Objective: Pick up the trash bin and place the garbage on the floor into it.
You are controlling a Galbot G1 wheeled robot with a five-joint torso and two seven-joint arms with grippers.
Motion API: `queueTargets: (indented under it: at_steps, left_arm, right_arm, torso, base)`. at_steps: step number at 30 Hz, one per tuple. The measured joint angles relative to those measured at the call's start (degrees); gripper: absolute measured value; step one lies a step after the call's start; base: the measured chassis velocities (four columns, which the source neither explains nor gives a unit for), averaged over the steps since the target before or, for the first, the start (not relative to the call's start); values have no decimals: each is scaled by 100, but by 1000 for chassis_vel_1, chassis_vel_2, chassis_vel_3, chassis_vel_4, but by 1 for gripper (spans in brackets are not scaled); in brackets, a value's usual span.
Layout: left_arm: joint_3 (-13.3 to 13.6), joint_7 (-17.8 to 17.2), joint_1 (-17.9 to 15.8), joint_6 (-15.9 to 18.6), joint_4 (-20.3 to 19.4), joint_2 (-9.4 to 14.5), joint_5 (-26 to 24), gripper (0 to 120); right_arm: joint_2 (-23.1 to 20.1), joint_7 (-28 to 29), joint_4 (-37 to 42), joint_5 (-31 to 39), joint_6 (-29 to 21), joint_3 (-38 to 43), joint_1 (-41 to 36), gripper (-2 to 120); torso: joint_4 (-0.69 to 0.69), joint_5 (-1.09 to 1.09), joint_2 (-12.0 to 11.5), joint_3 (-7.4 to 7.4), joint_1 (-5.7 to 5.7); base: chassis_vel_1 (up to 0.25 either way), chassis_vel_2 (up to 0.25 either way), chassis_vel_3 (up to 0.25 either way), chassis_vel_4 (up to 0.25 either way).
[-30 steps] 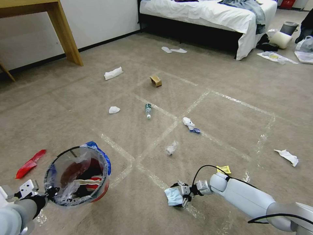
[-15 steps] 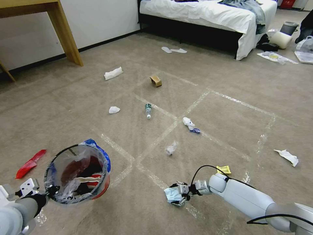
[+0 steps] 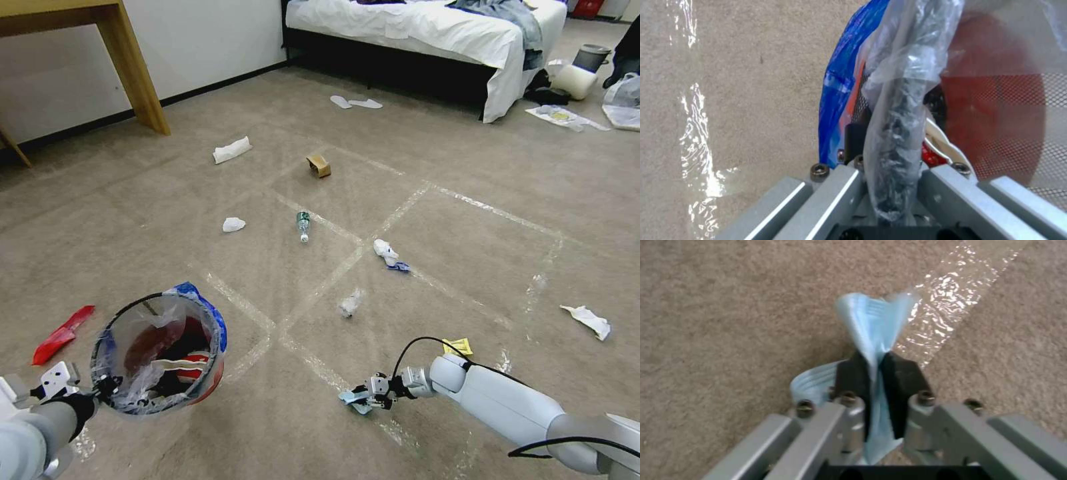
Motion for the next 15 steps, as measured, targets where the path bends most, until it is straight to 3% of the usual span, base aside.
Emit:
queueTargets:
  at_steps: [5, 9, 11, 15]
  left_arm:
    - [32, -2, -21, 0, 32, 14, -2, 0]
    - [37, -10, -17, 0, 39, 24, -12, 0]
    - [37, -15, -15, 0, 46, 36, -27, 0]
    - [38, -14, -13, -1, 52, 49, -48, 0]
  right_arm:
    - [-14, 2, 4, 294, 5, 83, -12, 0]
    - [3, -64, 105, 1035, 37, 379, -64, 0]
    - [-21, -89, 436, 1843, -19, 725, -118, 0]
    - [-54, -39, 868, 2410, -73, 1308, -189, 0]
  torso:
    - [0, 0, 0, 0, 0]
    - [-1, 0, 0, 0, 0]
    - [1, 0, 0, 0, 0]
    - [1, 0, 0, 0, 0]
  base:
    - [0, 0, 0, 0]
    - [0, 0, 0, 0]
    - [0, 0, 0, 0]
    - [0, 0, 0, 0]
